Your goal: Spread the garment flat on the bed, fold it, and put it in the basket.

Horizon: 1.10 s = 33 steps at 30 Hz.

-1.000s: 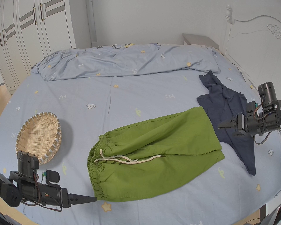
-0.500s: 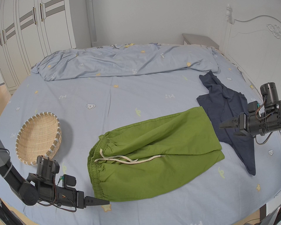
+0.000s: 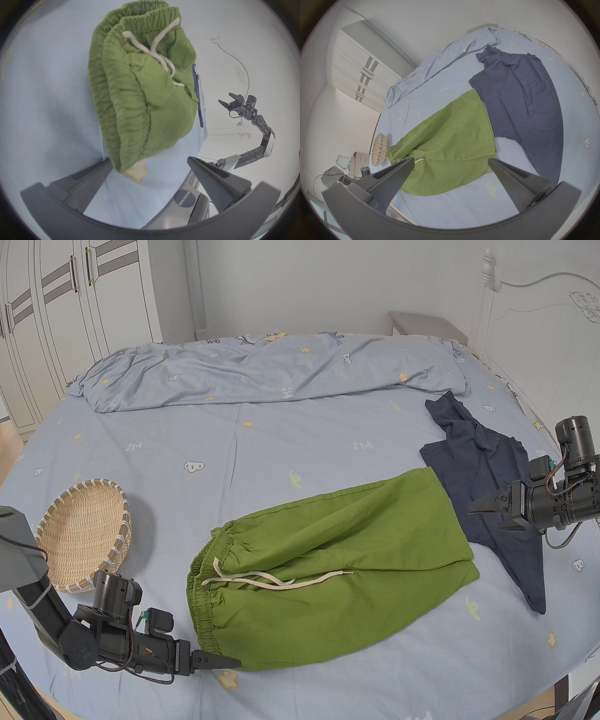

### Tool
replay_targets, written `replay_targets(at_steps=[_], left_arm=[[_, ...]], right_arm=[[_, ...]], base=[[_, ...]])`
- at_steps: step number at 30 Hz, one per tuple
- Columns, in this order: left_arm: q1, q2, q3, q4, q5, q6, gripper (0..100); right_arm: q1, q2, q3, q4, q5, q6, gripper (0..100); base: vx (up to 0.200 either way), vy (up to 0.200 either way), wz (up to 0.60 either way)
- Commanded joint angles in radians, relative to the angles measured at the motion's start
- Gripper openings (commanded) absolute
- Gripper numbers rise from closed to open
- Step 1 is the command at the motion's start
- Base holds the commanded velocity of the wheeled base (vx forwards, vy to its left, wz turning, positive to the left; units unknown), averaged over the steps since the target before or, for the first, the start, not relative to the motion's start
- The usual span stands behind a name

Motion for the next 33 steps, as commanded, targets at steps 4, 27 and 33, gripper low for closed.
replay_targets(at_steps=[4, 27, 33], left_arm=[[0.003, 0.006, -0.021, -0.043, 0.003, -0.009, 100], [0.02, -0.092, 0.084, -0.046, 0.003, 0.008, 0], [0.117, -0.151, 0.124, -0.044, -0.001, 0.051, 0]], right_arm=[[0.001, 0.0, 0.0, 0.001, 0.0, 0.0, 100], [-0.006, -0.001, 0.008, 0.002, 0.005, 0.0, 100], [-0.011, 0.008, 0.032, 0.004, 0.005, -0.003, 100]], base=[[0.0, 0.0, 0.0], [0.0, 0.0, 0.0], [0.0, 0.0, 0.0]])
